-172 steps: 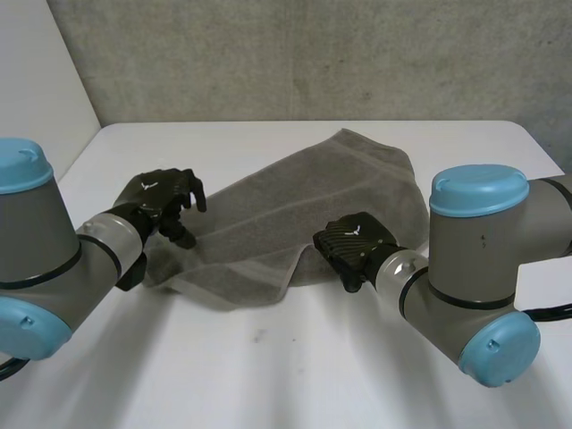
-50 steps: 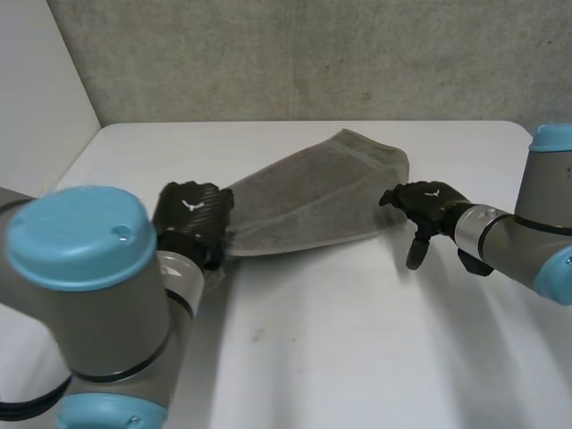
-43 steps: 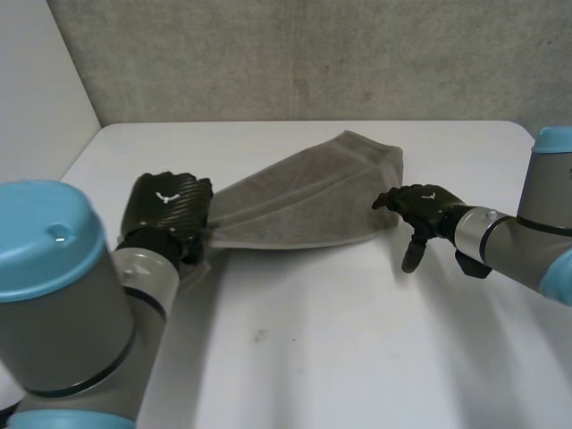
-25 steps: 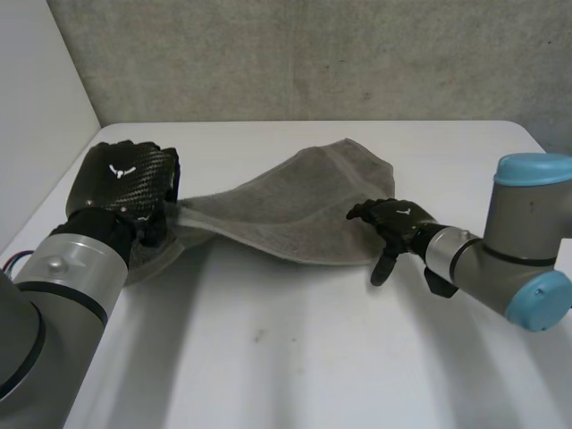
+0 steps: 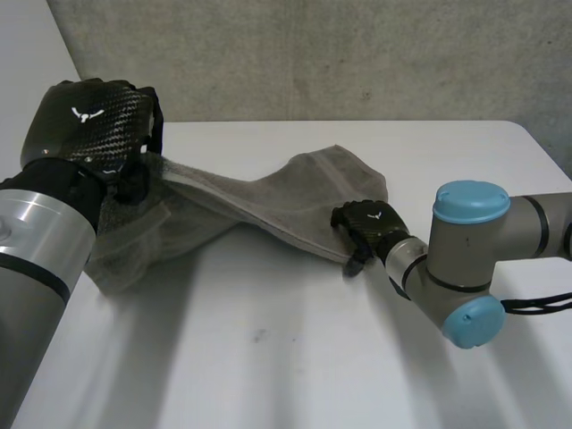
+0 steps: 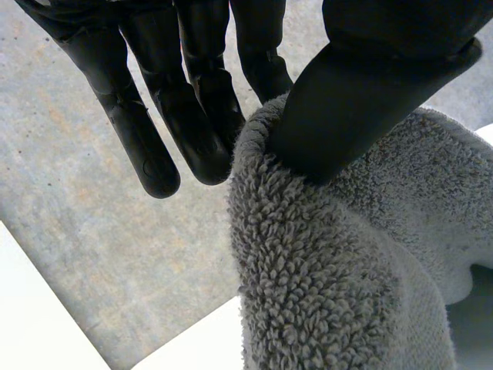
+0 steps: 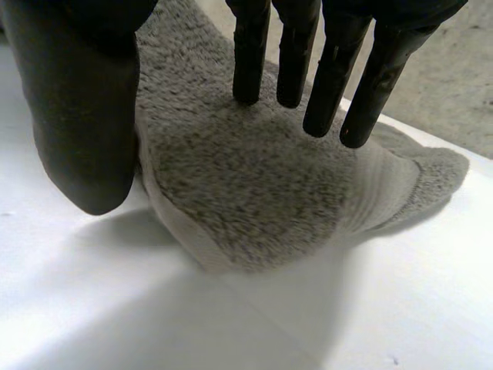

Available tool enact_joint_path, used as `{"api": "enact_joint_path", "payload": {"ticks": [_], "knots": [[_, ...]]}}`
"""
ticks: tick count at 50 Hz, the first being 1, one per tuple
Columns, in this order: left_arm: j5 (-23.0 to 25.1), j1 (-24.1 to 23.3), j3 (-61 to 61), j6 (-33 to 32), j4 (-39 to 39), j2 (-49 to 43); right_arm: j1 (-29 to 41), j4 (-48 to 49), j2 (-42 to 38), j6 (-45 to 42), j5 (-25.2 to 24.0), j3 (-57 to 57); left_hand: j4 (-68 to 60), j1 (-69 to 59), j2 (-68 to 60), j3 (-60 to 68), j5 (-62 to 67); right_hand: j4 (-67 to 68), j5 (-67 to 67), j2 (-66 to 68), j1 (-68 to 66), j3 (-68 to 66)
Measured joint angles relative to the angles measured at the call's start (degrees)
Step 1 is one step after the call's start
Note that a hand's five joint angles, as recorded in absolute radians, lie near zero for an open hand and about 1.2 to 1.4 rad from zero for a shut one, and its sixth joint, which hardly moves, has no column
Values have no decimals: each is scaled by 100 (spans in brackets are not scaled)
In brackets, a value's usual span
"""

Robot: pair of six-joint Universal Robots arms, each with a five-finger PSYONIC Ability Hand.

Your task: Fold the towel.

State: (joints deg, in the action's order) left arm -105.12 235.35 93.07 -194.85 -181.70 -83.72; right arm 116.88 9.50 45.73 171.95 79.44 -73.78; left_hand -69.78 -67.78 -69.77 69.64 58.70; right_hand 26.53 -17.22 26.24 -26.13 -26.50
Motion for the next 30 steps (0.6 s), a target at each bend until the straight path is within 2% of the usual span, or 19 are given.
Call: {"api": "enact_joint_path", "payload": {"ticks": [6,9,12,17,22,26,30], "knots": [[0,30,56,18,47,157,38,188,-176,355,106,78,0,0,0,0,0,878,-857,910,-979,-899],[1,72,90,30,61,216,40,212,-269,535,132,149,0,0,0,0,0,3156,-3056,3250,-3247,-3153],[7,179,142,40,62,254,34,203,-318,645,208,234,0,0,0,0,0,4716,-4738,4827,-4879,-4687],[33,417,245,44,53,259,-95,158,-136,654,469,281,0,6,0,0,0,5028,-4922,4927,-5007,-4887],[203,707,386,47,33,208,-621,117,551,510,735,147,0,6,-1,0,2,5028,-4922,4977,-5008,-4887],[385,845,454,51,24,169,-968,105,1108,338,724,-55,0,6,-1,0,5,5028,-4922,5012,-5012,-4887],[616,1003,502,78,13,121,-1258,79,1915,-94,496,-403,0,6,-1,0,6,5028,-4922,5012,-5029,-4955]]}}
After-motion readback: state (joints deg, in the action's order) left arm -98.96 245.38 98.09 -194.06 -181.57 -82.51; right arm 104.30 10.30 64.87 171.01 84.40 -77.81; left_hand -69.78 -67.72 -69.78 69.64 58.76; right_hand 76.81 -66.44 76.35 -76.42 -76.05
